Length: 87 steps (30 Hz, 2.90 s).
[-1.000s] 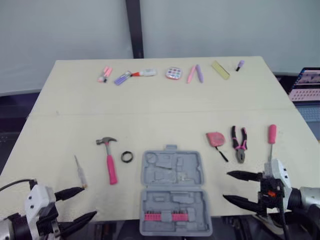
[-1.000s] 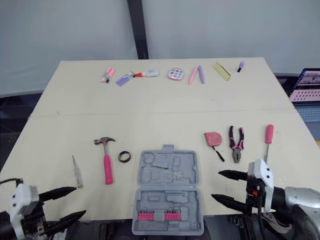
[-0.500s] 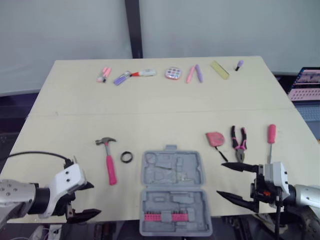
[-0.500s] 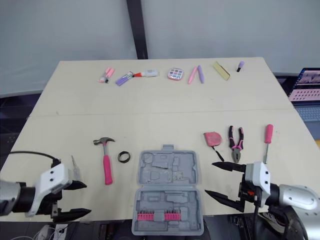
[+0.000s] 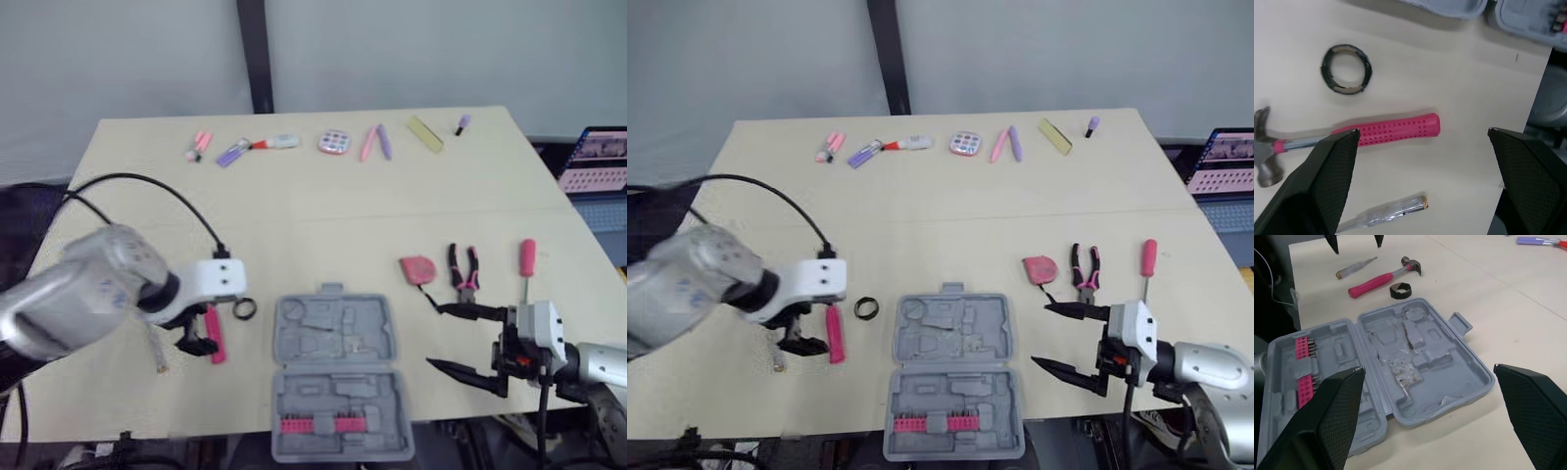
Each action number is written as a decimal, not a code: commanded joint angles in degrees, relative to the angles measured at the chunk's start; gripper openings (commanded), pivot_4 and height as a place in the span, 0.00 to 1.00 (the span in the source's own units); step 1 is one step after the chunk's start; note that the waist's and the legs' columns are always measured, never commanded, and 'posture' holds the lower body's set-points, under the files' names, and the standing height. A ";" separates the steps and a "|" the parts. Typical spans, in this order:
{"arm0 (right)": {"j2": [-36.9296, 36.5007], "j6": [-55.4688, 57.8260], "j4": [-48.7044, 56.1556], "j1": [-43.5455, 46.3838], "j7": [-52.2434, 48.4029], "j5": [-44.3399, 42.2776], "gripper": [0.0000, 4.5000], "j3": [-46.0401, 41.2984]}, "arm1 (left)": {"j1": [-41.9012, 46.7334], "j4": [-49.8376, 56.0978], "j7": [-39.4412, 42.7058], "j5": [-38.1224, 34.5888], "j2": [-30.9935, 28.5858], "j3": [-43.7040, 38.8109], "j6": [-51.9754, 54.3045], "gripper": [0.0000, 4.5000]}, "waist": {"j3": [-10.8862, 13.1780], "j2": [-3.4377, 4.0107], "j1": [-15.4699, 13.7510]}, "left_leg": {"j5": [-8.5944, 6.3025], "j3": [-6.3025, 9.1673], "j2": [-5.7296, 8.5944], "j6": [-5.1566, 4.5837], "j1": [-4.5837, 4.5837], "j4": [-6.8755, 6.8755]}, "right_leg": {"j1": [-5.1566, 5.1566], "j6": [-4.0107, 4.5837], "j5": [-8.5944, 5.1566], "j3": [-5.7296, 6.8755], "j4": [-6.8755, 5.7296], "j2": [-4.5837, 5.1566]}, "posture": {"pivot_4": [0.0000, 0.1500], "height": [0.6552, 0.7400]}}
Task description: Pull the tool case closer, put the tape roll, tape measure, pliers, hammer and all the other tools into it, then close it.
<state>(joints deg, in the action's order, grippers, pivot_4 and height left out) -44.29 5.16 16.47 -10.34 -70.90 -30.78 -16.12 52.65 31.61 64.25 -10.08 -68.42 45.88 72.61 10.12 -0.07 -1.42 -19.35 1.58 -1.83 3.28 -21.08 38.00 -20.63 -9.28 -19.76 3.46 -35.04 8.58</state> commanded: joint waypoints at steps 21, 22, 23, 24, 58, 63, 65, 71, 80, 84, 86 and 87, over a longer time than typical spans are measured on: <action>-7.67 5.04 -1.36 3.75 -4.73 -4.03 0.99 -2.08 | 8.17 0.97 -11.00 6.57 12.33 16.43 12.64 1.00 | 0.06 -0.11 -0.18 | 0.00 0.09 0.00 -0.01 -0.07 0.17 | 0.05 -0.03 0.02 0.04 -0.02 0.01 | 1.00 1.00; -7.76 5.16 -1.35 3.77 -4.76 -4.10 0.99 -2.16 | 8.23 0.88 -11.24 6.39 12.47 16.50 12.62 1.00 | 0.06 -0.11 -0.17 | 0.00 0.09 0.00 -0.01 -0.08 0.18 | 0.05 -0.03 0.02 0.04 -0.02 0.01 | 1.00 1.00; -7.78 5.22 -1.35 3.77 -4.77 -4.13 0.99 -2.19 | 8.29 0.86 -11.44 6.19 12.50 16.55 12.64 1.00 | 0.06 -0.11 -0.15 | 0.00 0.09 0.00 -0.01 -0.08 0.19 | 0.05 -0.03 0.02 0.03 -0.02 0.01 | 1.00 1.00; -7.78 5.25 -1.34 3.78 -4.78 -4.14 0.99 -2.20 | 8.37 0.85 -11.64 5.95 12.51 16.59 12.69 1.00 | 0.06 -0.11 -0.13 | 0.00 0.09 0.00 -0.01 -0.08 0.19 | 0.05 -0.03 0.02 0.04 -0.02 0.01 | 1.00 1.00; -6.69 7.49 2.42 -2.98 -2.99 -6.19 1.00 -9.67 | 2.59 -15.59 -15.26 7.65 19.81 15.70 2.43 0.83 | 0.05 -0.10 -0.27 | 0.00 0.09 0.01 -0.02 -0.06 0.24 | 0.07 -0.03 0.02 0.05 -0.05 0.01 | 1.00 1.00; -5.65 6.65 2.40 -3.53 -2.64 -5.65 1.00 -9.29 | 1.31 -16.87 -14.79 8.97 19.33 15.71 0.98 0.31 | 0.05 -0.09 -0.18 | 0.00 0.09 0.01 -0.02 -0.04 0.23 | 0.08 -0.03 0.02 0.04 -0.05 0.01 | 1.00 1.00; -5.34 6.52 2.41 -3.46 -2.42 -5.48 1.00 -8.91 | 1.16 -17.30 -14.66 9.36 19.33 15.57 0.67 0.24 | 0.04 -0.08 -0.19 | 0.00 0.09 0.01 -0.02 -0.04 0.22 | 0.08 -0.03 0.02 0.05 -0.06 0.01 | 1.00 1.00; -4.77 6.49 2.26 -3.04 -2.17 -5.34 1.00 -8.48 | 0.05 -17.47 -14.20 10.52 18.58 14.62 0.11 0.01 | 0.02 -0.03 -0.19 | 0.00 0.08 0.01 -0.02 0.00 0.23 | 0.11 -0.03 0.02 0.04 -0.06 0.01 | 1.00 1.00; -3.22 5.47 1.75 -2.80 -1.49 -4.43 1.00 -7.61 | -1.18 -18.14 -12.82 12.09 16.16 12.20 -1.98 0.01 | 0.01 -0.03 0.01 | 0.00 0.09 0.00 -0.02 0.02 0.20 | 0.10 -0.03 0.02 0.04 -0.07 0.00 | 1.00 1.00; -2.90 5.36 1.65 -2.54 -1.32 -4.30 1.00 -7.50 | -1.59 -18.23 -12.59 12.44 16.00 11.29 -2.47 0.01 | 0.01 -0.03 -0.03 | 0.00 0.08 0.00 -0.02 0.01 0.20 | 0.10 -0.03 0.02 0.05 -0.07 0.00 | 1.00 1.00; -2.04 5.05 2.04 -2.76 -0.68 -3.83 1.00 -6.75 | -2.05 -18.22 -12.34 12.25 15.50 9.97 -2.85 0.01 | 0.01 -0.03 -0.04 | 0.00 0.08 0.00 -0.02 0.01 0.20 | 0.10 -0.03 0.02 0.04 -0.07 0.01 | 1.00 1.00; -1.74 4.96 2.18 -2.81 -0.47 -3.67 1.00 -6.51 | -2.24 -18.17 -12.22 12.23 15.34 9.53 -2.98 0.01 | 0.01 -0.03 -0.04 | 0.00 0.09 0.00 -0.02 0.01 0.20 | 0.10 -0.03 0.02 0.05 -0.08 0.00 | 1.00 1.00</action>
<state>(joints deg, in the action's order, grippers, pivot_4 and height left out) -46.43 11.16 17.72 -12.85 -71.99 -34.23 -22.66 51.05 14.43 51.73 0.52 -51.45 56.38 69.44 10.13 -0.10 -1.46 -19.35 1.66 -1.83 3.26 -21.07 38.20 -20.54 -9.31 -19.75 3.50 -35.11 8.59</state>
